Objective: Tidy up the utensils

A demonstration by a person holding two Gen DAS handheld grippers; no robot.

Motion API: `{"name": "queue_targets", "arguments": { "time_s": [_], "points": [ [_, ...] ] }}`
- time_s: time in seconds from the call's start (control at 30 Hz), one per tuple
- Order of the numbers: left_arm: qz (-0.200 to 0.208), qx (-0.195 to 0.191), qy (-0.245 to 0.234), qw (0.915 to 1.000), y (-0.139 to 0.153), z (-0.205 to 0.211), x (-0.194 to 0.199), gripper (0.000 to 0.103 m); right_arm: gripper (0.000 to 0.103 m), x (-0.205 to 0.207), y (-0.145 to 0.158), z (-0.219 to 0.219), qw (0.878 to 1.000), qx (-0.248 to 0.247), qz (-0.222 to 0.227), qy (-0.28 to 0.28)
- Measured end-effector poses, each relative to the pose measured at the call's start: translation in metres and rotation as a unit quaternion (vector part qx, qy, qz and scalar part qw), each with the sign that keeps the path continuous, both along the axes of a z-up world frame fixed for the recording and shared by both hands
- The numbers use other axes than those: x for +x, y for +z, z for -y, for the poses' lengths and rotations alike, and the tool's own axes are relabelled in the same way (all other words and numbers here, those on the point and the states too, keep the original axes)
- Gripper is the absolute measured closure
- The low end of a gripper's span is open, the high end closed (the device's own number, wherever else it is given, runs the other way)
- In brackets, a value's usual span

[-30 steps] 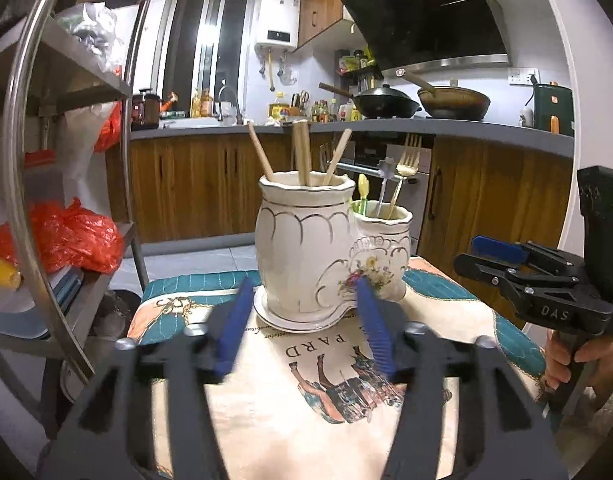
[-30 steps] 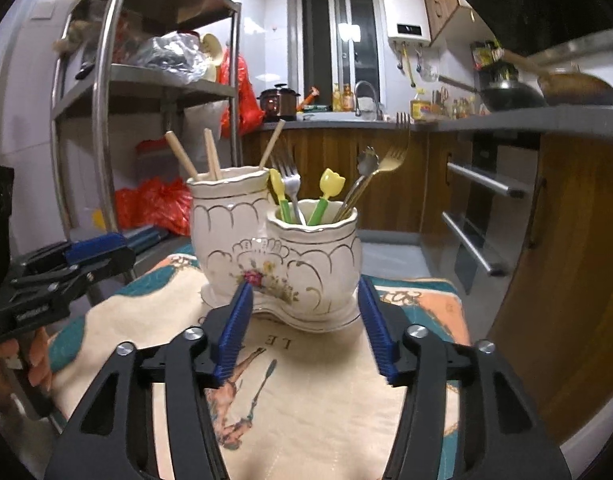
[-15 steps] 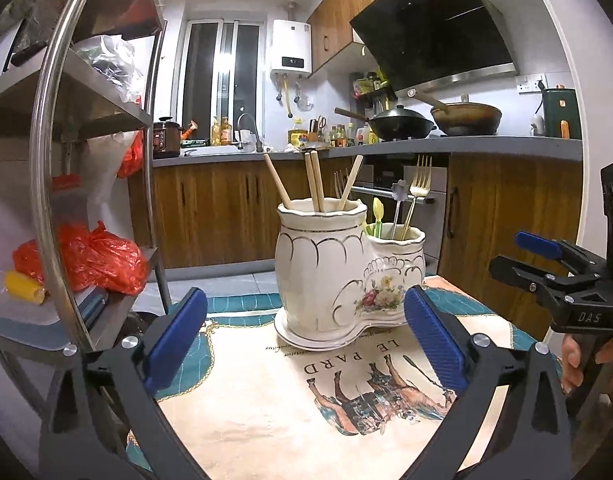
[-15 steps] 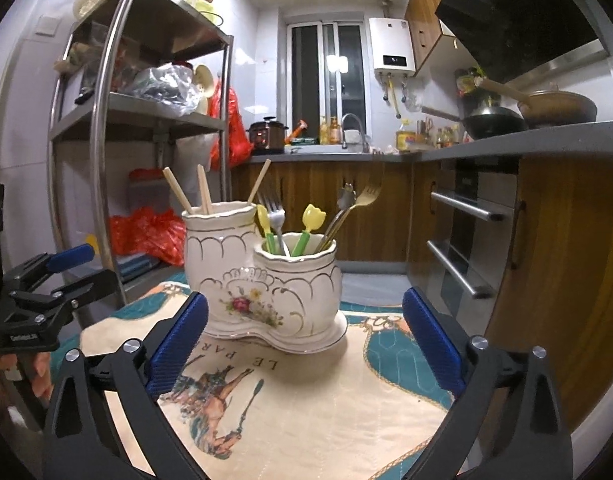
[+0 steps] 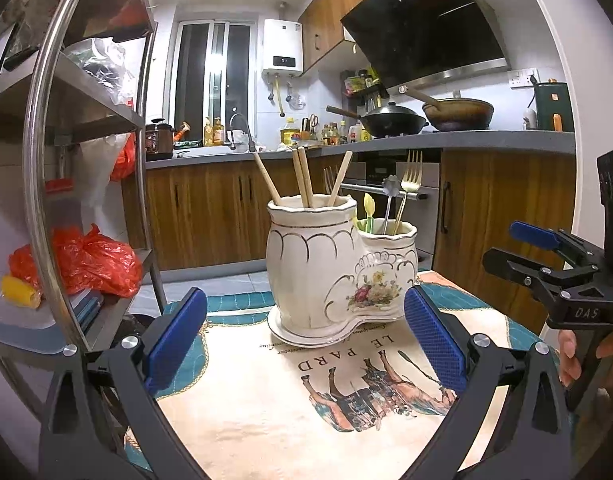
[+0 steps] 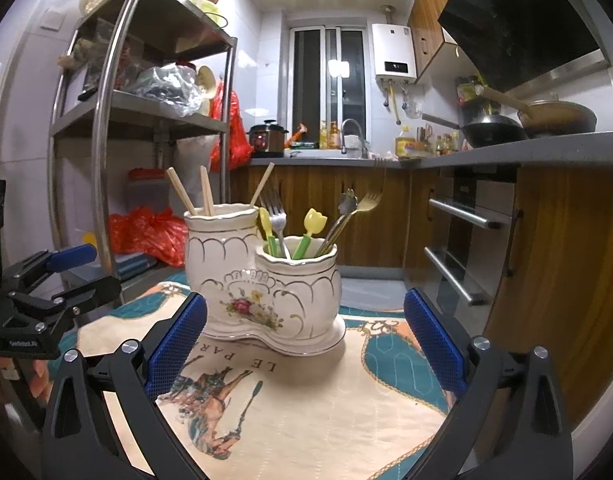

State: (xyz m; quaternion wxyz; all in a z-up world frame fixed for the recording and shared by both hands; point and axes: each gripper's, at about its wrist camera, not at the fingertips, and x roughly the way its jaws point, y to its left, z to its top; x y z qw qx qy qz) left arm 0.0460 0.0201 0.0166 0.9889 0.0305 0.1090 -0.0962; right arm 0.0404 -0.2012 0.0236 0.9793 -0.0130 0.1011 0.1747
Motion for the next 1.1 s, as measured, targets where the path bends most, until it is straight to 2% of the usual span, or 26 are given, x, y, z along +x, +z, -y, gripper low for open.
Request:
{"name": "queue_targets", "arguments": {
  "time_s": [1.1],
  "points": [
    [-0.001, 0.001, 0.004, 1.0, 0.0001, -0.001, -0.0009, 0.006, 0.005, 0.0005, -0.0006, -0.0016, 1.0, -0.002, 0.001, 0.0]
  ]
}}
